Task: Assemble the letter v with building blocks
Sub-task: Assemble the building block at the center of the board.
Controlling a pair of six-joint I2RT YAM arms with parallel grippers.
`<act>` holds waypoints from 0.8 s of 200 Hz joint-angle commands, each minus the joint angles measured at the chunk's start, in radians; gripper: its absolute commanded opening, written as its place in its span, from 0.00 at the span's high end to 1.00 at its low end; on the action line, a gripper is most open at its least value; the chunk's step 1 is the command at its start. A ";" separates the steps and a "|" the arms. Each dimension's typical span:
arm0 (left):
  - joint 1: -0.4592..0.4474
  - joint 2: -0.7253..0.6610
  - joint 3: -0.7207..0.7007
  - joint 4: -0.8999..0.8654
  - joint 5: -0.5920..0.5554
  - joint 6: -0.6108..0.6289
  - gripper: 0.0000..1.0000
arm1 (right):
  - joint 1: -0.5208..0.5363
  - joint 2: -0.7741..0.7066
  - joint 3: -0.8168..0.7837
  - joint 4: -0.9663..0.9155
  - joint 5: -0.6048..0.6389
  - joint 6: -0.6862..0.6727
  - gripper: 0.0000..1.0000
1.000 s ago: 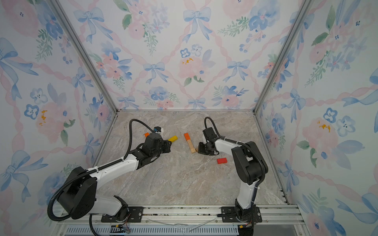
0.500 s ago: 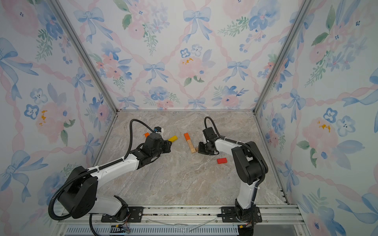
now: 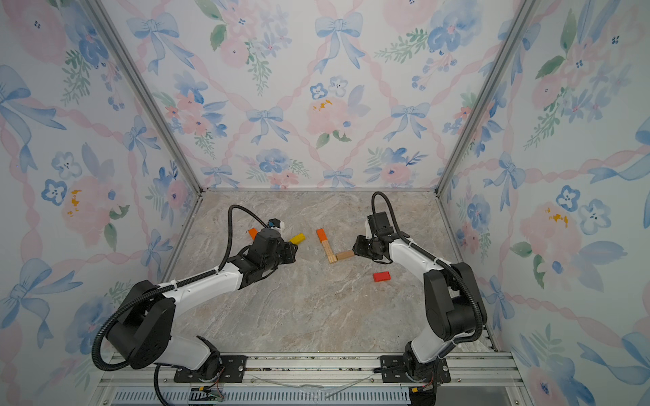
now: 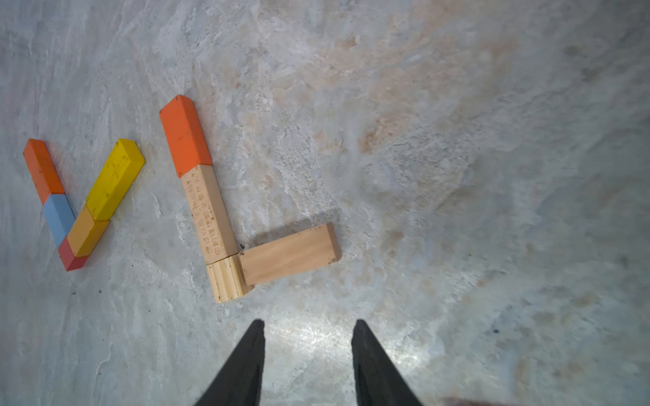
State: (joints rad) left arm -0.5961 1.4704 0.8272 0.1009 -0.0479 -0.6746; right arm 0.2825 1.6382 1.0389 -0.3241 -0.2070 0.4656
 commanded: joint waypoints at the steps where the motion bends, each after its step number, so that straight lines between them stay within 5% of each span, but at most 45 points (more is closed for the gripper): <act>1: -0.007 0.014 0.029 0.014 0.016 -0.001 0.80 | -0.017 0.052 -0.019 0.035 -0.042 0.009 0.48; 160: -0.011 0.006 0.026 -0.015 -0.013 0.003 0.79 | -0.037 0.245 0.043 0.164 -0.128 0.048 0.39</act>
State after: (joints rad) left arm -0.6018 1.4731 0.8345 0.1028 -0.0479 -0.6746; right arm 0.2550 1.8473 1.0698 -0.1627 -0.3149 0.4927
